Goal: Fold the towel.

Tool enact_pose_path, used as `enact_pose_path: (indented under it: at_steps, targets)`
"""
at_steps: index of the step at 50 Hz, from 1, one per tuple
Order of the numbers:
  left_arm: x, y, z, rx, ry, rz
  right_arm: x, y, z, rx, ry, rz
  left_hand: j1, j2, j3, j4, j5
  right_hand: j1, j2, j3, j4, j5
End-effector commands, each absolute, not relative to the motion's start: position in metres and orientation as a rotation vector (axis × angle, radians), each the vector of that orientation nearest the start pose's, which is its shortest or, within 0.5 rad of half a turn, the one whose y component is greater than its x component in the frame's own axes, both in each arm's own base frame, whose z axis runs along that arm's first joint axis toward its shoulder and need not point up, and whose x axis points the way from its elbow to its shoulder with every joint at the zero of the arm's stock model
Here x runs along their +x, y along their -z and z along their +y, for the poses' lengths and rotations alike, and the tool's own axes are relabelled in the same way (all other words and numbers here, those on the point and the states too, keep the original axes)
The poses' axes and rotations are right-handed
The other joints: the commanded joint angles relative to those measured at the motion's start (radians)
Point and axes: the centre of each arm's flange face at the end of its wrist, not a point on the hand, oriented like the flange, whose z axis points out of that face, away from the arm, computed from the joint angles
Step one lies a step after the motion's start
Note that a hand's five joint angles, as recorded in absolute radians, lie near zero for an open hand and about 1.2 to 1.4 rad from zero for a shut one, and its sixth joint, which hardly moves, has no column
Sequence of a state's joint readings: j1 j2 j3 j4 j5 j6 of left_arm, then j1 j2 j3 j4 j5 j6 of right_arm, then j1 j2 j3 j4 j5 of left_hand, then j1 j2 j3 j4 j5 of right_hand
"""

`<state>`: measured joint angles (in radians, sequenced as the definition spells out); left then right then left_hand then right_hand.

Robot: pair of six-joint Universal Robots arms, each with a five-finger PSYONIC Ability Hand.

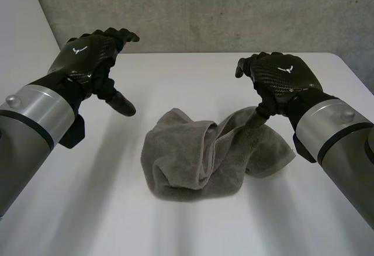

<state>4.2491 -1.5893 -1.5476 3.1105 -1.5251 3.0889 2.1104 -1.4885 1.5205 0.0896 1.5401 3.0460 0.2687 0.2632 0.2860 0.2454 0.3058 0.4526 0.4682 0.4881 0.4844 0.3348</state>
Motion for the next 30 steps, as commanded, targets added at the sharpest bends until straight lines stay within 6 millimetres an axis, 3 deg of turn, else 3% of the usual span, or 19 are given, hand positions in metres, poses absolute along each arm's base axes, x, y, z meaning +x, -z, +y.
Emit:
enact_pose_path:
  at_steps: [1, 2, 3, 14, 17, 20, 22, 24, 30]
  targets:
    - [-0.259, -0.308, -0.214, 0.587, 2.411, 2.525, 0.279, -0.290, -0.199, -0.729, 1.849, 2.027, 0.030, 0.035, 0.013, 0.053, -0.182, 0.093, 0.078, 0.058, 0.061, 0.037]
    - [-0.259, -0.308, -0.214, 0.587, 2.411, 2.525, 0.279, -0.290, -0.199, -0.729, 1.849, 2.027, 0.067, 0.073, 0.050, 0.091, 0.030, 0.093, 0.078, 0.058, 0.061, 0.037]
    - [-0.259, -0.308, -0.214, 0.587, 2.411, 2.525, 0.279, -0.290, -0.199, -0.729, 1.849, 2.027, 0.030, 0.035, 0.013, 0.053, -0.182, 0.093, 0.078, 0.058, 0.061, 0.037]
    - [-0.259, -0.308, -0.214, 0.586, 2.408, 2.526, 0.280, -0.289, -0.200, -0.731, 1.845, 2.029, 0.059, 0.065, 0.042, 0.083, -0.152, 0.102, 0.087, 0.067, 0.070, 0.045]
    - [-0.259, -0.308, -0.214, 0.587, 2.408, 2.525, 0.280, -0.288, -0.200, -0.734, 1.843, 2.032, 0.059, 0.065, 0.042, 0.083, -0.152, 0.205, 0.189, 0.169, 0.173, 0.148]
    - [-0.259, -0.308, -0.214, 0.589, 2.410, 2.524, 0.280, -0.288, -0.200, -0.738, 1.843, 2.033, 0.221, 0.226, 0.203, 0.244, 0.009, 0.243, 0.227, 0.208, 0.211, 0.186]
    - [-0.259, -0.308, -0.214, 0.593, 2.411, 2.525, 0.280, -0.287, -0.200, -0.742, 1.841, 2.034, 0.209, 0.215, 0.192, 0.232, -0.003, 0.143, 0.128, 0.108, 0.111, 0.087]
    - [-0.259, -0.307, -0.214, 0.591, 2.408, 2.524, 0.280, -0.287, -0.201, -0.736, 1.843, 2.037, -0.036, -0.031, -0.053, -0.013, -0.248, -0.228, -0.243, -0.263, -0.260, -0.285]
    - [-0.263, -0.309, -0.217, 0.611, 2.422, 2.512, 0.273, -0.289, -0.210, -0.709, 1.865, 2.058, -0.085, -0.079, -0.102, -0.061, -0.296, -0.244, -0.260, -0.280, -0.276, -0.301]
